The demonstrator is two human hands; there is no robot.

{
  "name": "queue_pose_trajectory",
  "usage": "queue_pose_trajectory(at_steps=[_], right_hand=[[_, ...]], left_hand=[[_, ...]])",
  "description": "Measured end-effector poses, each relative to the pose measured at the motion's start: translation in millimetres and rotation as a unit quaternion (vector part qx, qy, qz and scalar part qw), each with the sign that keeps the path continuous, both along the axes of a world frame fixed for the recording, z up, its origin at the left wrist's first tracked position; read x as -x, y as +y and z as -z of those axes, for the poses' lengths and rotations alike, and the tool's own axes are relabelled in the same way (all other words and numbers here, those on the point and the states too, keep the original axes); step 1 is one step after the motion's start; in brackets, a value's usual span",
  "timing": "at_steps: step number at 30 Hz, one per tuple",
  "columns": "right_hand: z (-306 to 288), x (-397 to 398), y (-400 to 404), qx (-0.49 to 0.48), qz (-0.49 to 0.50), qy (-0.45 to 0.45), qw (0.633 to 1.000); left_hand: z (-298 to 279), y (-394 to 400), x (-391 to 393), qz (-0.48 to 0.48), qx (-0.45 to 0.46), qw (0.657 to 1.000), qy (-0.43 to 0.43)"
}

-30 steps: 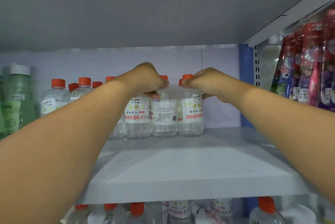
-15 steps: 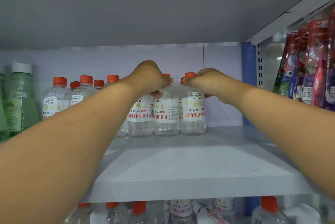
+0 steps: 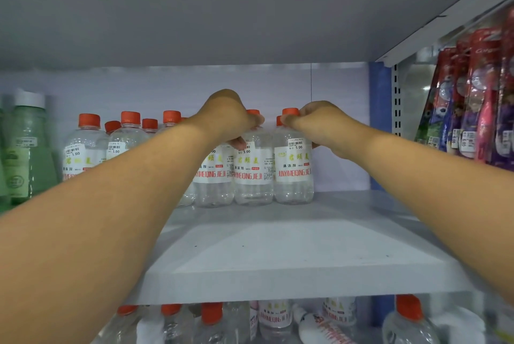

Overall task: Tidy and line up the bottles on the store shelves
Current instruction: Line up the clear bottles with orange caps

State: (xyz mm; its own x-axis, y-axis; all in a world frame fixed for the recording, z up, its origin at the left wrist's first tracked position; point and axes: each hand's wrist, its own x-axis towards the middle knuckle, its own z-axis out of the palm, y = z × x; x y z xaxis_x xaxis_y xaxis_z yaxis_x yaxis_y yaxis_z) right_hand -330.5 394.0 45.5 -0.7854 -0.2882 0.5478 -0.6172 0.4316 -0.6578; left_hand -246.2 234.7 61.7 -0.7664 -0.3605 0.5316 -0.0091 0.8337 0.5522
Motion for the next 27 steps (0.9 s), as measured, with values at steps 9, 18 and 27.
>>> queue_pose_trajectory(at_steps=[9, 18, 27], right_hand=[[-0.1, -2.7, -0.9, -0.004, -0.006, -0.012, 1.0], [5.9, -5.8, -4.2, 0.009, 0.004, 0.009, 1.0], [7.4, -8.8, 1.5, -0.008, -0.03, -0.036, 0.999]], left_hand=[[-0.4, -3.1, 0.8, 0.011, 0.005, 1.0, -0.001], [6.2, -6.4, 12.5, 0.002, 0.005, 0.999, 0.038], [8.6, -5.6, -0.8, 0.014, -0.03, 0.999, 0.034]])
